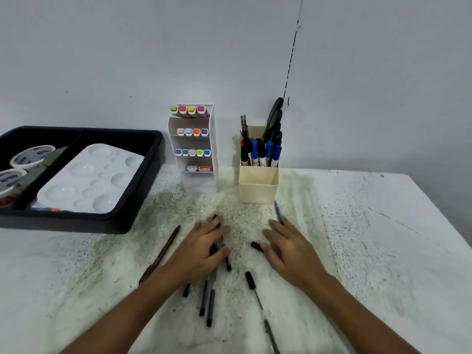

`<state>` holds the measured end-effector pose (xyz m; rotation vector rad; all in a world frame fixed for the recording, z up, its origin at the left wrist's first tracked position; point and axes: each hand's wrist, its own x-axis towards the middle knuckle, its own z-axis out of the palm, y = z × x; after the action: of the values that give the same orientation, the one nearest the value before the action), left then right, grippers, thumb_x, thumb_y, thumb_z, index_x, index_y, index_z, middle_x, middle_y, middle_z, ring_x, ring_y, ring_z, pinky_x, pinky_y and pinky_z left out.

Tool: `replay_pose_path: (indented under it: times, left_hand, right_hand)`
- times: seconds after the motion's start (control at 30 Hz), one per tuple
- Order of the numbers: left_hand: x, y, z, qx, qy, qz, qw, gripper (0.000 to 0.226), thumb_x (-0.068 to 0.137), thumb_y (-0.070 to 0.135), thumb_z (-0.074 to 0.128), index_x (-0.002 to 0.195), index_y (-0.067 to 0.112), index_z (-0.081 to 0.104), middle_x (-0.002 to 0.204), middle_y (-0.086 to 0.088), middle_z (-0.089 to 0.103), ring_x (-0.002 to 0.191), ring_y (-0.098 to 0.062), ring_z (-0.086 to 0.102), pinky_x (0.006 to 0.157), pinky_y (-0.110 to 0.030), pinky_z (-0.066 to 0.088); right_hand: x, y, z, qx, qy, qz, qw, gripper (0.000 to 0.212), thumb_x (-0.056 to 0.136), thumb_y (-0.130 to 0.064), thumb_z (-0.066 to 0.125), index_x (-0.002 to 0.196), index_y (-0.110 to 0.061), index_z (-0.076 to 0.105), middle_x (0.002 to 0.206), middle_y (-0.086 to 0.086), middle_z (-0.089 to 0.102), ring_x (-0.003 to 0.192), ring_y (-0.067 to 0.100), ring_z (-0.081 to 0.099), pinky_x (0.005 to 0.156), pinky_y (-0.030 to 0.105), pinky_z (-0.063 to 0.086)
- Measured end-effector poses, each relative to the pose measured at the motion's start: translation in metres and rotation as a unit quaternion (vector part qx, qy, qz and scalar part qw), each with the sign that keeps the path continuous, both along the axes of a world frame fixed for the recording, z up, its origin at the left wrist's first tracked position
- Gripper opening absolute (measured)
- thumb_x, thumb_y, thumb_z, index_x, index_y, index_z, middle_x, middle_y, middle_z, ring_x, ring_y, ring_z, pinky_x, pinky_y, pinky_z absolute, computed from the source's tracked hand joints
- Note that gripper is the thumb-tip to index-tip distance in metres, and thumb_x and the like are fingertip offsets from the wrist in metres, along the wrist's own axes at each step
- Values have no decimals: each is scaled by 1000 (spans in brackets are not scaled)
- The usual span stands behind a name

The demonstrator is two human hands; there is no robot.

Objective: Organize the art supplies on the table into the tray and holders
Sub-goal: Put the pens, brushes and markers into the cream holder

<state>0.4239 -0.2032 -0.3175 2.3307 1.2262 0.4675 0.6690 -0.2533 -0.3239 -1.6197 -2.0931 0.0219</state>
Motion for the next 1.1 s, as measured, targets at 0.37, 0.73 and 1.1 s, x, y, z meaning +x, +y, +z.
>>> replay_pose_path:
  times: [0.37,0.73,1.1]
  left_hand:
    - [-63,-7,-2,-7,30,151,988,90,72,85,21,149,39,22,160,5,2,147,-14,-15,118,-44,-13]
    - [18,-49,6,-60,-163,182,968,69,80,61,47,142,31,42,159,1,23,148,-11,0,117,-46,-16]
    - [-11,-48,-15,99,-6,-11,995,68,91,70,35,148,34,31,162,4,9,149,-17,-8,119,-53,3]
  right_hand:
    - [-17,-36,20,-191,51,102,975,88,77,-84,35,150,-37,23,161,-6,-7,148,11,-8,120,35,-5]
    - [-53,-25,13,-70,132,17,989,64,94,-62,33,138,-18,49,147,5,44,135,15,39,115,35,27]
    - [-39,-30,-7,-81,-38,75,993,59,101,-52,27,151,-21,29,161,8,13,150,19,1,120,35,1]
